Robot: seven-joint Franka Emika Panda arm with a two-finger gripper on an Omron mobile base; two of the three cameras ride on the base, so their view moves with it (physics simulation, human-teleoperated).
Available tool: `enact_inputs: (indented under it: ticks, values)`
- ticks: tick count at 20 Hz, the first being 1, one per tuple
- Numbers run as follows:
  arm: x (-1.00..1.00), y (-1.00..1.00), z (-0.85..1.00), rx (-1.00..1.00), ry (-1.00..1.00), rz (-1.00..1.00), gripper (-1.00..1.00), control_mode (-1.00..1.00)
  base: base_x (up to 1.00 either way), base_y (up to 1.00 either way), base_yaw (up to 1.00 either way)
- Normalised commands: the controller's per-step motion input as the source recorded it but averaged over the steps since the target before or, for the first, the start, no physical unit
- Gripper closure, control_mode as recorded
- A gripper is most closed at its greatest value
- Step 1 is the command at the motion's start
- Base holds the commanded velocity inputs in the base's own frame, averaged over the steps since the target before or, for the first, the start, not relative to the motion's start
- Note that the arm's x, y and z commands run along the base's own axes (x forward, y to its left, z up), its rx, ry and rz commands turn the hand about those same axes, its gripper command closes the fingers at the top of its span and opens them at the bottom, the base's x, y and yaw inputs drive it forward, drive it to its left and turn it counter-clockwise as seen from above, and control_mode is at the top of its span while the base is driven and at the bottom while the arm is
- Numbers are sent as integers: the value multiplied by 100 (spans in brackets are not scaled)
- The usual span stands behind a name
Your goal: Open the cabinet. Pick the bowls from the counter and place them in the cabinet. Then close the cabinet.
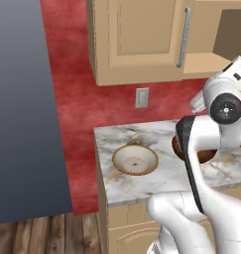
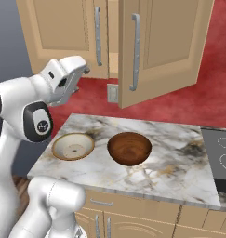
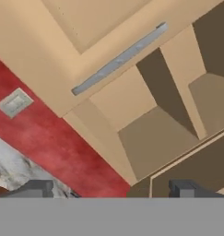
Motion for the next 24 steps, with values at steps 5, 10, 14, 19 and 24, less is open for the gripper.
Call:
enact_inputs:
  ticks: [5,10,14,19,24]
  values:
    - [41,-4,-13,-21,8,-26,-100,-100,0,0,0]
    - [24,-19,-18,-18,3,-19,-100,-100,0,0,0]
    - [9,-38,-11,-10,0,-19,-100,-100,0,0,0]
    - [4,-41,-1,-6,3,-22,-100,-100,0,0,0]
    - [1,-34,0,0,3,-20,-100,-100,0,0,0]
